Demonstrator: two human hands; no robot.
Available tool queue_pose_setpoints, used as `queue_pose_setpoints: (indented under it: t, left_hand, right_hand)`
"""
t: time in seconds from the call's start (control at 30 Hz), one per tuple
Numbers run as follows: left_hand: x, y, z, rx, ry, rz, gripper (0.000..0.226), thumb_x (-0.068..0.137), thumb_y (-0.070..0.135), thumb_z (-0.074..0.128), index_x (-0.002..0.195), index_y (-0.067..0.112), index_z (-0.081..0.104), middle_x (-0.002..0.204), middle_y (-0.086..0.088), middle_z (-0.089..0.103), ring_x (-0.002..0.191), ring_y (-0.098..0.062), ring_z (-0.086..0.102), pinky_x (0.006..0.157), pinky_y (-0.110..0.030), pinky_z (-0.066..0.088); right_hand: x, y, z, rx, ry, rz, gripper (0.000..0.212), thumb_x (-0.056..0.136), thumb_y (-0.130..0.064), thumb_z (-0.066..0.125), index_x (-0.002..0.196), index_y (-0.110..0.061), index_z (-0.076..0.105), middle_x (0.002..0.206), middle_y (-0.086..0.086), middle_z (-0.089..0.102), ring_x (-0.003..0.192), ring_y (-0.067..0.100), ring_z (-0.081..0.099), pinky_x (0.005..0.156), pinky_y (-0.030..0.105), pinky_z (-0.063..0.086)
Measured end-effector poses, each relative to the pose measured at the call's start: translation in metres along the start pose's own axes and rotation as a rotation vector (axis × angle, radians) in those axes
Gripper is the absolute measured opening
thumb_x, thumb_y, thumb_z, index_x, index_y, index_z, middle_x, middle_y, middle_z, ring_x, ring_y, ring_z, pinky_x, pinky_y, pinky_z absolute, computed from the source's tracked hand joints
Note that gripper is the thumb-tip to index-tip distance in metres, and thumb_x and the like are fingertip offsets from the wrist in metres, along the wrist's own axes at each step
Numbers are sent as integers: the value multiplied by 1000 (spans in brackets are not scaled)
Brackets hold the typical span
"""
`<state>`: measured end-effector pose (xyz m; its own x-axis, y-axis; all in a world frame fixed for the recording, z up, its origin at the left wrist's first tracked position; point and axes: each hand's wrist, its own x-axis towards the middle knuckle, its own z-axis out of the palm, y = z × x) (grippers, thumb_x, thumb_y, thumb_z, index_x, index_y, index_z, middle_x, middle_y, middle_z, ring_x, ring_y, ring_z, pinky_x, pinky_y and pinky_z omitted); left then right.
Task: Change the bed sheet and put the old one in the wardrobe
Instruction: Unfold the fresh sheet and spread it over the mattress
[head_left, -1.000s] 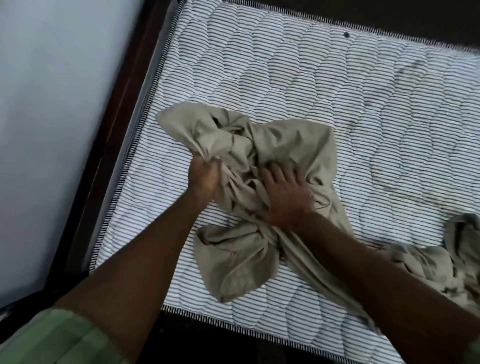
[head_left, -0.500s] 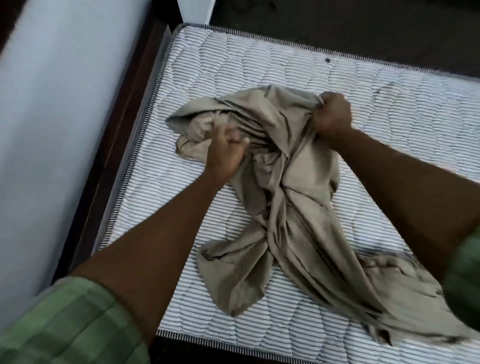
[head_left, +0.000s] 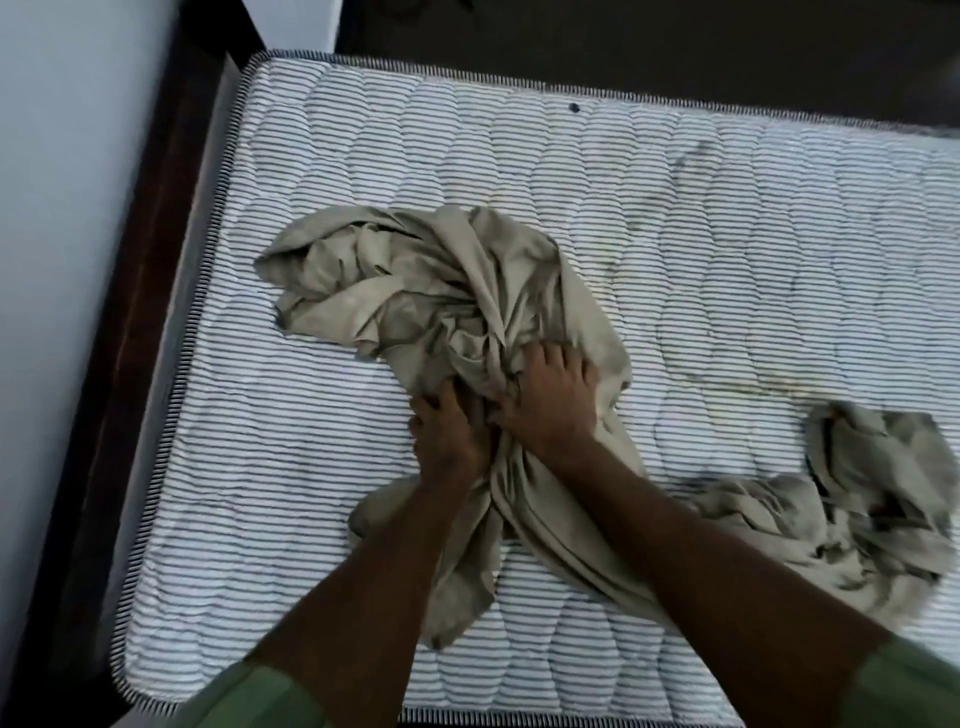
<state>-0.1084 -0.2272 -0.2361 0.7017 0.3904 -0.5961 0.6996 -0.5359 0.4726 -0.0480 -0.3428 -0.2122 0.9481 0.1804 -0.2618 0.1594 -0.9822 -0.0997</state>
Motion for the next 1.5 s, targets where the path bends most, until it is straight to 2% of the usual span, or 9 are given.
queue_pose_setpoints:
  t: [0.1,0.27,0.37,0.63,0.8,1.0,1.2,1.33,1.5]
  left_hand:
    - [-9,-4,7,-153,-183,84,52,100,59,51,136,21,52,126,-9,63,97,-18,74,80,-35,63]
    - [-8,-7,-4,153,-98,245,112,71,23,83,162,22,17,128,-15,63,110,-34,66,88,-43,53]
    - [0,-9,-23,320,-110,280,107,69,18,89,157,18,28,133,-19,57,114,-43,63,90,-45,50]
    - [1,-47,-65,841,-74,412,50,104,31,50,153,36,38,136,-14,47,107,-39,65,85,-47,53]
    - [3,-112,-101,986,100,296,46,104,21,52,149,27,51,111,-16,60,90,-41,69,71,-44,56]
    - [3,-82,-106,1110,175,178,55,94,46,51,145,27,44,146,-10,37,132,-31,41,106,-45,35]
    - [2,53,-63,408,259,653,28,82,19,60,109,26,60,120,-5,54,104,-31,59,86,-44,49]
    - [24,67,-27,93,-42,475,43,97,21,59,140,21,51,137,-11,55,125,-33,56,99,-40,47]
    - [22,34,10,482,-225,311,105,83,63,72,160,18,17,152,-19,38,137,-41,43,107,-56,43]
  right_hand:
    - [13,18,-3,67,-53,-98,50,78,-52,66,112,-16,63,112,10,67,110,36,60,92,46,42]
    - [-3,27,-25,67,87,-114,73,72,-49,45,134,-11,53,135,13,53,125,36,48,102,50,35]
    - [-44,15,-17,21,231,-173,52,74,-38,63,119,-12,56,120,12,55,106,36,53,89,49,40]
    - [-71,40,14,121,-150,117,27,92,-27,57,117,-20,67,110,12,71,106,37,65,91,47,50]
    - [-36,127,-20,599,190,495,27,85,-19,57,101,-9,76,99,21,73,95,41,67,82,43,48]
    - [-30,153,-20,818,12,403,44,87,-48,55,67,-10,54,62,0,53,64,22,48,61,43,37]
    - [-38,132,-6,824,76,243,24,87,-31,68,72,-16,56,65,-3,56,66,18,51,60,37,36]
    - [-31,160,0,998,119,365,15,86,-16,52,77,-12,64,72,4,63,70,17,55,65,42,47]
    - [-9,196,-32,1294,124,635,21,99,-13,53,95,-12,73,83,-3,72,72,6,68,60,25,54]
